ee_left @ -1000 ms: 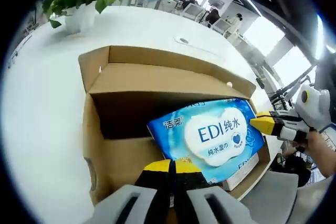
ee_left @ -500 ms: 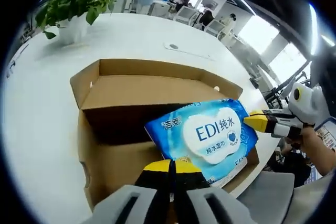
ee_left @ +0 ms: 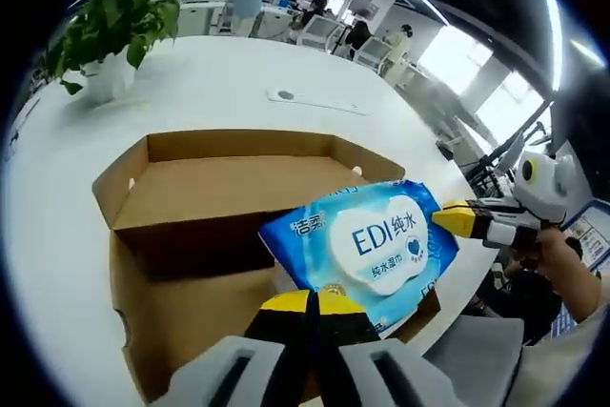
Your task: Operate the shoe box by opening the lid, removing the specified soft item, and placing it in the target area until the item is outside and the box remains undamaged.
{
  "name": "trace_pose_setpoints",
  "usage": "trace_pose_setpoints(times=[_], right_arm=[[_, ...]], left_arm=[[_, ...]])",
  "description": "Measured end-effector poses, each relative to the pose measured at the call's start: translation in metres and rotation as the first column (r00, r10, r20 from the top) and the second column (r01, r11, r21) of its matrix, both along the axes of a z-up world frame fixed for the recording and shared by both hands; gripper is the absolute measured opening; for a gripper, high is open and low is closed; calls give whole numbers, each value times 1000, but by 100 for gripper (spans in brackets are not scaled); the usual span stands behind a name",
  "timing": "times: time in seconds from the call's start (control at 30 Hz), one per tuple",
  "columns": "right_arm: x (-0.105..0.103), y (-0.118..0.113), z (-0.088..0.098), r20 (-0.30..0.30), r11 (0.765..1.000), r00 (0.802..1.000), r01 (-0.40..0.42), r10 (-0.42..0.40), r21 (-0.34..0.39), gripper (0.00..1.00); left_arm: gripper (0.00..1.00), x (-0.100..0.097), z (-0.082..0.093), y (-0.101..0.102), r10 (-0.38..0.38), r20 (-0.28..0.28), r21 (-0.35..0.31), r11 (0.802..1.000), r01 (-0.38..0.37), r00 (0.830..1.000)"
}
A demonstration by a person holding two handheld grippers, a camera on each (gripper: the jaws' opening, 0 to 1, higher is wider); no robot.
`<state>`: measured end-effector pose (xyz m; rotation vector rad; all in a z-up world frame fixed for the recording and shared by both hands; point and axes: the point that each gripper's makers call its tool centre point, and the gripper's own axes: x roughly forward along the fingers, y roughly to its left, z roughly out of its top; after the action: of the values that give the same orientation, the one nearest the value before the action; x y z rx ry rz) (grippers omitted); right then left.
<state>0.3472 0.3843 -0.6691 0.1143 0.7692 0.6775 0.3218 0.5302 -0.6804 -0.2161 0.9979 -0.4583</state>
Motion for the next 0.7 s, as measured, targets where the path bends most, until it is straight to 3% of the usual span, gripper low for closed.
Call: trace_pose_setpoints(times=[0.7], right_arm=[[7,-79,13,23,994,993,112,-112,5,0]], left_arm=[[0,13,7,-78,-99,30,-4,995,100,995]])
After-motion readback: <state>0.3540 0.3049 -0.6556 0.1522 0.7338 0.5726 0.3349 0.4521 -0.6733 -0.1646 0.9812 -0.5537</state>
